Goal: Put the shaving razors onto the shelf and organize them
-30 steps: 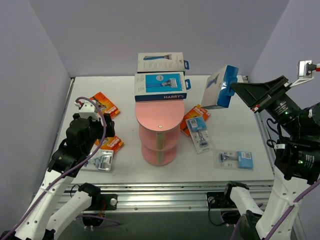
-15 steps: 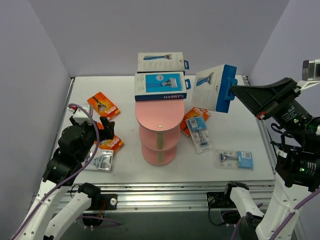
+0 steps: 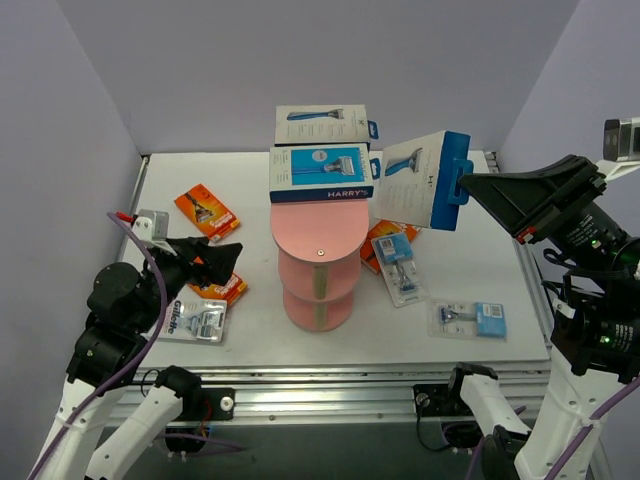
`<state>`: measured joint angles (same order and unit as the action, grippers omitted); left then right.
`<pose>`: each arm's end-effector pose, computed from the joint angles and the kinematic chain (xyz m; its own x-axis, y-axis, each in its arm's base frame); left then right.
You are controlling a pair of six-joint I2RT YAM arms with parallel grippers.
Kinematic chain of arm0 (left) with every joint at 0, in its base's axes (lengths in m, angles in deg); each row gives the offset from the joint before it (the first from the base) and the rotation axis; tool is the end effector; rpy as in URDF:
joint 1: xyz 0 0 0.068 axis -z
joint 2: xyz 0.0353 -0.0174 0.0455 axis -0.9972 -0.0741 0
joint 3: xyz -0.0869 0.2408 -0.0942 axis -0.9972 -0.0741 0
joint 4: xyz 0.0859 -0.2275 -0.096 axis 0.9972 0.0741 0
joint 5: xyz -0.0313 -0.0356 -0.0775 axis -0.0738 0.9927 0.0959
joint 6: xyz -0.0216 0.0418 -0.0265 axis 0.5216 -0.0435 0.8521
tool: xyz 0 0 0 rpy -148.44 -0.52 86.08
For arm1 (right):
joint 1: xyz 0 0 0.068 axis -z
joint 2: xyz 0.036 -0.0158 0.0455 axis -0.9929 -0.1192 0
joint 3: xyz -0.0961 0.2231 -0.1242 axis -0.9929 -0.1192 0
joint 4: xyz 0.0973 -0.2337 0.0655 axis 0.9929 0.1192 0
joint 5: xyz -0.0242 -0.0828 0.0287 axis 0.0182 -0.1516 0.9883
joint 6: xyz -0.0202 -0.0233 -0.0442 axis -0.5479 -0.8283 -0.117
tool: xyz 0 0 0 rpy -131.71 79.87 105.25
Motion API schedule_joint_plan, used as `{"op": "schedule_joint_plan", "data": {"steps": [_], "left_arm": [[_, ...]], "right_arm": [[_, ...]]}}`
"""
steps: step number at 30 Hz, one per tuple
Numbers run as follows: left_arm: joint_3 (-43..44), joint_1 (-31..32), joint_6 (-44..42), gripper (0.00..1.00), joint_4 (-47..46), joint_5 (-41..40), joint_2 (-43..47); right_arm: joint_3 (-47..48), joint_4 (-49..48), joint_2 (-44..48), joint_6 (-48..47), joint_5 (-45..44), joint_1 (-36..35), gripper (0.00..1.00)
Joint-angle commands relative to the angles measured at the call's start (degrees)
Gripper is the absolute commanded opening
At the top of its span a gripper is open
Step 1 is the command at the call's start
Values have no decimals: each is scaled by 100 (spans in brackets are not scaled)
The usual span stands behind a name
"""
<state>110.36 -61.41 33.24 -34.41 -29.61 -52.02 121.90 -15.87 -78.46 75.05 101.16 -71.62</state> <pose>0.0977 -0.0452 0.3927 -0.2152 -0.3434 -0.9142 0.3819 0.8320 -0.4024 0.0469 0.0221 0.6023 -0.2103 0.5139 -0.8317 -0.8541 0.3173 0.4121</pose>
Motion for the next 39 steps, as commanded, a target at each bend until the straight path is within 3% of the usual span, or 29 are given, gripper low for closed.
{"op": "schedule_joint_plan", "data": {"steps": [1, 11, 15, 21, 26, 39], "left_arm": [[591, 27, 435, 95, -640, 990, -237], [1409, 27, 673, 95, -921, 1623, -860], [1707, 27, 769, 95, -992, 1834, -1116], [2103, 27, 1181, 95, -1405, 2334, -1476], [2323, 27, 1358, 95, -1590, 2511, -1775], [2912, 27, 594, 95, -755, 2160, -2039]], "right_arm": [[43, -720, -58, 141, 97, -46, 0], [561, -1194, -647, 518, 62, -89, 0], [860, -2080, -937, 1168, 62, -54, 0], [1124, -2583, -1306, 1723, 45, -45, 0], [1290, -2601, -1561, 1741, 9, -46, 0], [3082, -1135, -3010, 1064, -123, -28, 0]]}}
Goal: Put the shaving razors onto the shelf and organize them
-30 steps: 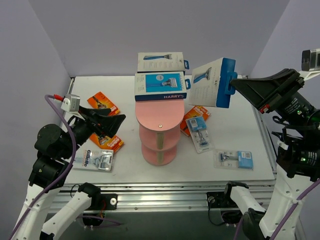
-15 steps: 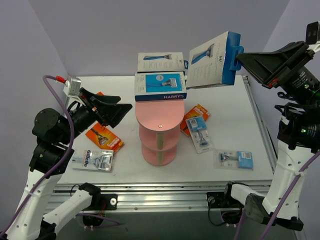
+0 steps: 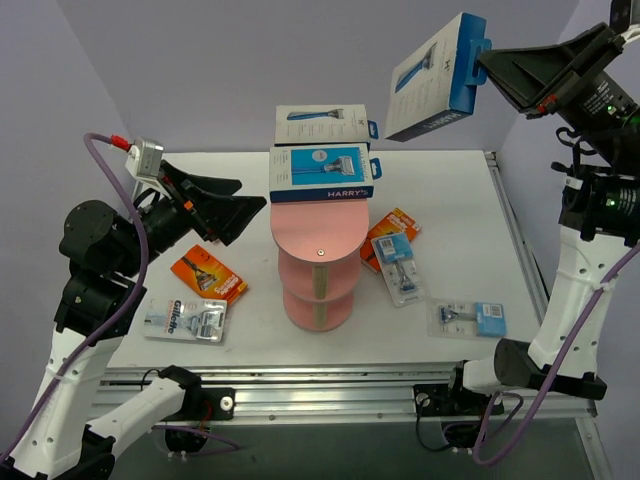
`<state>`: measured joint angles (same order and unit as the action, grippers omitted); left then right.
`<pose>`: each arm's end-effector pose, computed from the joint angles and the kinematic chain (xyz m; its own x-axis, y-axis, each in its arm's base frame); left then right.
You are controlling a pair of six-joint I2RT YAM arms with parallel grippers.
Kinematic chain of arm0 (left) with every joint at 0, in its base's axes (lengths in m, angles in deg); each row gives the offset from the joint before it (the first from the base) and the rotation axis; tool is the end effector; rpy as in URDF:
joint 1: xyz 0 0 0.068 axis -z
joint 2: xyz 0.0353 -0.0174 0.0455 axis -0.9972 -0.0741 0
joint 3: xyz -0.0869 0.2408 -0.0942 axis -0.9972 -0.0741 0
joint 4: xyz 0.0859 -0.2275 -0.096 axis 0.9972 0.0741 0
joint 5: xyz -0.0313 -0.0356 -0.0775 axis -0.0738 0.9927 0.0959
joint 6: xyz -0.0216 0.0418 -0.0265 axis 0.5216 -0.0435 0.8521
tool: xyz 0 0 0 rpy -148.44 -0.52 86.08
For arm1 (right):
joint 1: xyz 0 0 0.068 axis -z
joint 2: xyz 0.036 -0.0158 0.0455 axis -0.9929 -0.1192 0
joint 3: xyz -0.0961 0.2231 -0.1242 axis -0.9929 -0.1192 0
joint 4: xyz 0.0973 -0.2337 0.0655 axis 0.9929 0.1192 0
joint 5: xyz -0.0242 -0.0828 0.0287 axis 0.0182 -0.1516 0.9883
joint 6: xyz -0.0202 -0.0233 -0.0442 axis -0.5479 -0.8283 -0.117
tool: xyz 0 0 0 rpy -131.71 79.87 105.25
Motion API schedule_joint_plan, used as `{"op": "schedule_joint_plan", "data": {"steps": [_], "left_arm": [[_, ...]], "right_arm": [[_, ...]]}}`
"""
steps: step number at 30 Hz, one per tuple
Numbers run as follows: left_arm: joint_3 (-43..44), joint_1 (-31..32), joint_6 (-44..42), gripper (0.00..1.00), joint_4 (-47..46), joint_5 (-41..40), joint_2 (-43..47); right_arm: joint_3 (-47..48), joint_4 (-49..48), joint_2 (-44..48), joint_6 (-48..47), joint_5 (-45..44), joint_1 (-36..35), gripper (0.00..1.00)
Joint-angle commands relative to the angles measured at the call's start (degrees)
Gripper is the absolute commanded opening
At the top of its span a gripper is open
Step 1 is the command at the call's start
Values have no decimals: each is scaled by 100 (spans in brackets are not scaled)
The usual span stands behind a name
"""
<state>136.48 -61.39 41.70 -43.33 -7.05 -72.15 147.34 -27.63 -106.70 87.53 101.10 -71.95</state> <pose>0.1274 -0.0736 0.5103 -0.2312 -0.4286 -0.8734 0.7286 0.5187 -0.4473 0.1595 0.0000 0.6592 -0.2764 0.5459 -0.7910 -0.8688 0.2099 0.4485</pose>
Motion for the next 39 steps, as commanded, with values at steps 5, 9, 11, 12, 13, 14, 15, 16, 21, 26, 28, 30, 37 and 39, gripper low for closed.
{"op": "schedule_joint_plan", "data": {"steps": [5, 9, 11, 12, 13, 14, 15, 16, 21, 26, 28, 30, 37, 39], "left_arm": [[300, 34, -261, 95, 111, -122, -79], [309, 34, -314, 95, 128, -193, -140], [327, 34, -366, 95, 163, -210, -167], [335, 34, -384, 95, 189, -219, -175], [353, 34, -419, 95, 242, -236, -184], [388, 34, -489, 95, 277, -245, -193], [397, 34, -524, 95, 321, -263, -210], [414, 34, -568, 95, 391, -298, -219], [494, 34, -867, 95, 620, -412, -237], [432, 34, -1192, 95, 814, -605, -246], [380, 34, -1254, 95, 823, -632, -255], [318, 34, -1307, 95, 814, -658, -272], [-95, 34, -1228, 95, 577, -606, -255], [-165, 34, -1219, 95, 568, -580, -255]], "right_arm": [[794, 269, -311, -271, -46, -4, 0], [952, 868, -556, -930, -150, -4, 0], [918, 607, -644, -1054, -186, -13, 0], [900, 457, -740, -1037, -195, -13, 0], [891, 281, -794, -993, -204, -13, 0], [743, -295, -864, -801, -230, -13, 0], [646, -553, -882, -713, -369, -13, 0], [593, -677, -908, -703, -458, -4, 0], [1155, 1237, -1330, -2396, -1012, -4, 0], [1005, 3060, -1400, -3838, -1774, -4, 0], [979, 3556, -1427, -4487, -2057, -4, 0], [1022, 4267, -1488, -4876, -2557, -21, 0], [952, 6138, -1427, -6247, -3665, -179, 0], [857, 6466, -1340, -6582, -3903, -381, 0]]}}
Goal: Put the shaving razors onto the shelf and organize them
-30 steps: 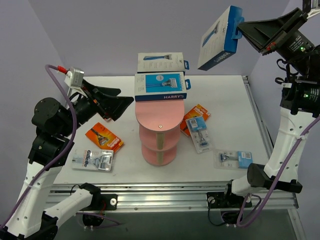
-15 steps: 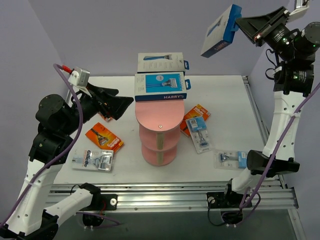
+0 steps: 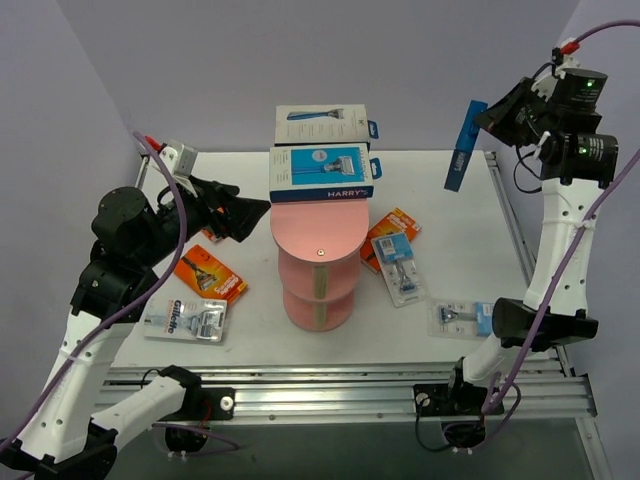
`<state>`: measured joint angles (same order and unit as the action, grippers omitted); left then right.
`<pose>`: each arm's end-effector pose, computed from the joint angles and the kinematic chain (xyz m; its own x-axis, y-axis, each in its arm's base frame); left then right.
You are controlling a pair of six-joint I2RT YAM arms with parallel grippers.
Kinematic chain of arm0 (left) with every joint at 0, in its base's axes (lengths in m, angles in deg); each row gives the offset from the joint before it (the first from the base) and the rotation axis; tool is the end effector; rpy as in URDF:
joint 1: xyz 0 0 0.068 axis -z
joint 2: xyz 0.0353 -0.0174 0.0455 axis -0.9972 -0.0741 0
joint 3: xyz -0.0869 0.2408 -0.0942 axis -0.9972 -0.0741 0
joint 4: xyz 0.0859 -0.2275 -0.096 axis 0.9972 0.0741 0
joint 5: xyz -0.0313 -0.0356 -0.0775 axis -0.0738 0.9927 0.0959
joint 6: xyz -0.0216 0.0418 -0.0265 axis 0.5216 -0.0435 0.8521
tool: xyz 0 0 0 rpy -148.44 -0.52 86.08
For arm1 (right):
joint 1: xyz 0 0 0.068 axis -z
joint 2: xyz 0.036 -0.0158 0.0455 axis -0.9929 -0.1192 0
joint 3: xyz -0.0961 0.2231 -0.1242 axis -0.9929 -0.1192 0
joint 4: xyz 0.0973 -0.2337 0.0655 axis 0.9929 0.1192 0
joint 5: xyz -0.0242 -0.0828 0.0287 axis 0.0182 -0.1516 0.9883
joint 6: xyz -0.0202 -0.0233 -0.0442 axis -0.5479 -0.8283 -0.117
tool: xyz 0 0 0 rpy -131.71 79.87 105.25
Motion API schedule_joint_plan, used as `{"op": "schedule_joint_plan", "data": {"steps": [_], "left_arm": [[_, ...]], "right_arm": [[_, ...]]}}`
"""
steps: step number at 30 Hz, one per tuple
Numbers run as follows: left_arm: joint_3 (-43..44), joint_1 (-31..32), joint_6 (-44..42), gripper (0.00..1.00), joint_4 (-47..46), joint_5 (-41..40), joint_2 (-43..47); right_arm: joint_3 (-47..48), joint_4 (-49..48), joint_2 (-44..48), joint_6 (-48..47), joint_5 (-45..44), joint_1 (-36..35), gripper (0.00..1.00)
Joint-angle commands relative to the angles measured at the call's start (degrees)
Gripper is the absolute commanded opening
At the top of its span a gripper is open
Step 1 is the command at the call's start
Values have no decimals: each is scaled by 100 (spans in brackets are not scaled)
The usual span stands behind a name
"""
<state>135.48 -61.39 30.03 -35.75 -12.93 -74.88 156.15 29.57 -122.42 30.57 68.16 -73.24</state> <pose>0.1509 -0.0805 0.4846 -0.2239 -0.2634 -0.9384 0.6383 0.6879 -0.3454 0.3095 -0.0372 0.5580 -0.2191 0.4673 -0.8565 -0.2354 0.8266 0.5112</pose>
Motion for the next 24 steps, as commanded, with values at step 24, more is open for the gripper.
{"op": "schedule_joint_plan", "data": {"steps": [24], "left_arm": [[-1023, 51, 387, 95, -147, 114, 941]], "right_arm": [[-2143, 817, 2447, -781, -1824, -1598, 0]]}}
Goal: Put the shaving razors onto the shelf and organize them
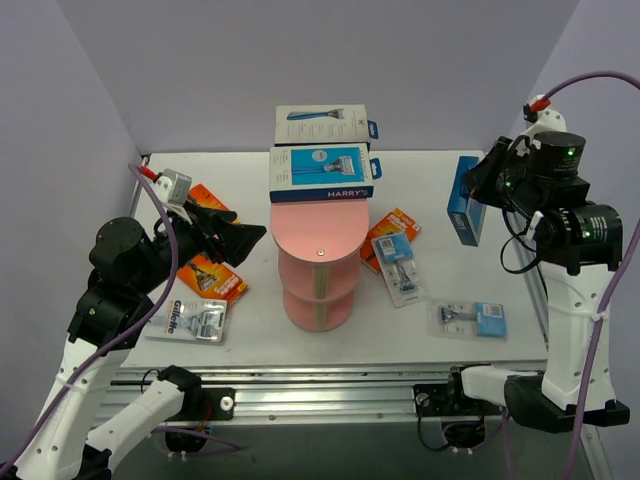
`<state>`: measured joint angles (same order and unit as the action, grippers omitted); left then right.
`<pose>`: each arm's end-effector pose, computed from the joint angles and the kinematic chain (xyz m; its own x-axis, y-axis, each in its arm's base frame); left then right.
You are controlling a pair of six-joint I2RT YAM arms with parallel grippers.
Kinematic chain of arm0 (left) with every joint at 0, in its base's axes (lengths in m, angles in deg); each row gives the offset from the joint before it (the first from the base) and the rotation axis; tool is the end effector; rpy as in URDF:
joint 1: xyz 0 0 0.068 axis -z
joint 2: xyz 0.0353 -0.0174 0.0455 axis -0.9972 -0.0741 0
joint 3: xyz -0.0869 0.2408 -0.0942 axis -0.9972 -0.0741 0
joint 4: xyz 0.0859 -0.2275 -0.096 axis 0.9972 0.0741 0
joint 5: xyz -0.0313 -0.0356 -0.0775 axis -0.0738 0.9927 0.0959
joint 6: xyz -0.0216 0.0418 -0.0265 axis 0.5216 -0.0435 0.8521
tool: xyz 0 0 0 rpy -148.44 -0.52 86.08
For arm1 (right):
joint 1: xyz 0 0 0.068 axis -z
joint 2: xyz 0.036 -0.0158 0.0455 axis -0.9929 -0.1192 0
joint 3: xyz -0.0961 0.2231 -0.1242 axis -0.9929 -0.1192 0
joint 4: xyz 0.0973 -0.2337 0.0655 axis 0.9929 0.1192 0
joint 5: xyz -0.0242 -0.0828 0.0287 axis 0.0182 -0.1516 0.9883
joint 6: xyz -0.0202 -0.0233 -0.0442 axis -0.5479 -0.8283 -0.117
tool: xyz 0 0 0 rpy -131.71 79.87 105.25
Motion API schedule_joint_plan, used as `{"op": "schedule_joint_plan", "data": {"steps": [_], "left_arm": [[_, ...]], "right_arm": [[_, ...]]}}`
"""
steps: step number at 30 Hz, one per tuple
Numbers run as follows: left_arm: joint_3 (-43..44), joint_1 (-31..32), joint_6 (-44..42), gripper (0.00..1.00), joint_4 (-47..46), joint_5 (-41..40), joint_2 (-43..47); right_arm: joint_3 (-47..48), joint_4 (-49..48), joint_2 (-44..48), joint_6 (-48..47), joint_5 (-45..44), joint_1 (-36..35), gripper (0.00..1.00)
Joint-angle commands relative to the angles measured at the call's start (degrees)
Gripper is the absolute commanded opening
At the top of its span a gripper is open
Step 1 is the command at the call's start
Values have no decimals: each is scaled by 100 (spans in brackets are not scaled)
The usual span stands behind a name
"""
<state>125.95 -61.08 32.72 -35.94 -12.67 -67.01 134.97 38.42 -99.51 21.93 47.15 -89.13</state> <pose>0.1292 -0.0717 0.4527 -0.2779 -0.2829 -0.9180 0.6247 0.6727 -0.3965 0.2018 0.0255 0.5362 -0.2671 0.3133 -0.9113 -0.1417 0.9226 0.3587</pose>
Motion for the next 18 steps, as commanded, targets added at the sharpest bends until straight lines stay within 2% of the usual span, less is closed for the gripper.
{"op": "schedule_joint_plan", "data": {"steps": [1, 9, 18], "left_arm": [[-105, 21, 136, 95, -118, 88, 181], [-448, 21, 233, 95, -74, 35, 365], [-439, 21, 250, 95, 66, -18, 418]], "right_arm": [[10, -7, 218, 99, 451, -9, 0], [668, 424, 245, -50, 839, -61, 0], [2154, 750, -133, 108, 1630, -53, 0]]}}
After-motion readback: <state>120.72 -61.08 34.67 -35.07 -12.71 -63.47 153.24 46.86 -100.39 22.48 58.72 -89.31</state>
